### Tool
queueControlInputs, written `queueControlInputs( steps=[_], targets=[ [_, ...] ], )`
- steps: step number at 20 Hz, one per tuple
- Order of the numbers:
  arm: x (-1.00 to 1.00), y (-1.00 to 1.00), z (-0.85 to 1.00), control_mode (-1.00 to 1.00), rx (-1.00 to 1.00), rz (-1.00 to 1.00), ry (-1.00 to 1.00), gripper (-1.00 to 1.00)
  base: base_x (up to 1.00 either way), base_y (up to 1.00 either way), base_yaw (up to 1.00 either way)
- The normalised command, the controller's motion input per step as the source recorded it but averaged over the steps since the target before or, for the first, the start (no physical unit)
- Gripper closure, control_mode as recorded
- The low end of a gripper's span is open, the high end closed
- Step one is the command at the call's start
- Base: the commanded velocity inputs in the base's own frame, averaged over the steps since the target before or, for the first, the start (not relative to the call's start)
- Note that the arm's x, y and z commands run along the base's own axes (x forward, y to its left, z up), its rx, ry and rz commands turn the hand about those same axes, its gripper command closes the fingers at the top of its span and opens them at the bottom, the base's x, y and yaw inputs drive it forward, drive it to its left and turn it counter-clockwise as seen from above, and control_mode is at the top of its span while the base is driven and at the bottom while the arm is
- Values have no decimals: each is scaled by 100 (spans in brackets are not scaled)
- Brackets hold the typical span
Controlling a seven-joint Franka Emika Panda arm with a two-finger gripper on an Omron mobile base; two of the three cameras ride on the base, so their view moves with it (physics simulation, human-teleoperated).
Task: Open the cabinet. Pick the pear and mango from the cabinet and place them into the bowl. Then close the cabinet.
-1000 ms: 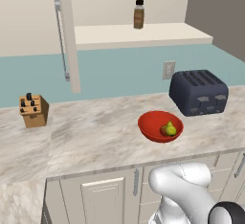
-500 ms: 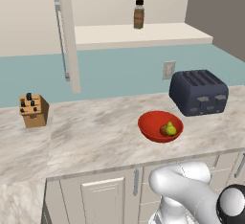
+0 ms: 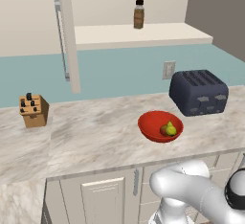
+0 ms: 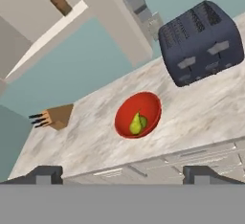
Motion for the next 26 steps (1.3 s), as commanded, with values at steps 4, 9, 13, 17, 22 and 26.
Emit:
queueControlInputs(
  steps=[4,9,13,17,22,26],
  targets=[
    [20,-17,0,-100,6,12,-17,-100,0,0,0],
    [34,-14,0,-100,7,10,-14,-100,0,0,0],
    [53,-7,0,-100,7,10,-7,-100,0,0,0],
    [53,-17,-1,-100,9,9,-3,-100,0,0,0],
    [37,-42,-5,-100,10,9,-2,-100,0,0,0],
    [41,-41,0,-100,9,9,-1,-100,0,0,0]
  ],
)
